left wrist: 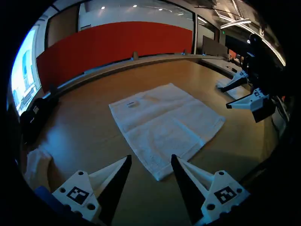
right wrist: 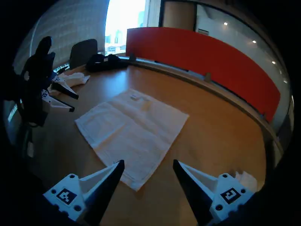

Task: Fold towel

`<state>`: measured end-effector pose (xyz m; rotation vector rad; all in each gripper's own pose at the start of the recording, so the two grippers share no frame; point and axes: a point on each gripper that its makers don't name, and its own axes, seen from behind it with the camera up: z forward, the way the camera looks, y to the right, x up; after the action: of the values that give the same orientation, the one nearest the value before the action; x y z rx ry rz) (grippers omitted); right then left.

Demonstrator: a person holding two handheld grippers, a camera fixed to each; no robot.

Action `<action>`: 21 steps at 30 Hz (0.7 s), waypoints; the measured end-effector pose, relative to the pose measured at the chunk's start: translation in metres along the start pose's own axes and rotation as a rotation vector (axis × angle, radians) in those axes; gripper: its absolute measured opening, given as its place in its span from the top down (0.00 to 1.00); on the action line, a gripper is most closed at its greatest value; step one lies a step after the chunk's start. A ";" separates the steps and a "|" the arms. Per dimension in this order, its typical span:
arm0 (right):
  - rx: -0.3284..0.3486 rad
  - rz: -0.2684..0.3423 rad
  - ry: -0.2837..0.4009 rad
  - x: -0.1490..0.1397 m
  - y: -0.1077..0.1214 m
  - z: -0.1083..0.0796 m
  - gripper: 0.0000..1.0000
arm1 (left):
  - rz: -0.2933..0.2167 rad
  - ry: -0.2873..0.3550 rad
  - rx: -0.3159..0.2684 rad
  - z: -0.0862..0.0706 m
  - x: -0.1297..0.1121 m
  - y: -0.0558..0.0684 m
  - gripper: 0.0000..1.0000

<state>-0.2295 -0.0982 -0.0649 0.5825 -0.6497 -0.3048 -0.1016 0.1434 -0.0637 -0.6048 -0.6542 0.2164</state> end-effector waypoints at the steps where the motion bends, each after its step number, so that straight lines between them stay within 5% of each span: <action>1: 0.004 -0.003 -0.006 -0.003 -0.001 0.001 0.00 | 0.002 -0.008 -0.004 0.002 -0.003 0.001 0.23; 21: 0.061 -0.039 -0.106 -0.056 -0.016 0.018 0.01 | 0.035 -0.124 -0.059 0.029 -0.043 0.017 0.23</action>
<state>-0.2846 -0.0943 -0.0897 0.6416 -0.7521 -0.3549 -0.1535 0.1541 -0.0770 -0.6632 -0.7726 0.2694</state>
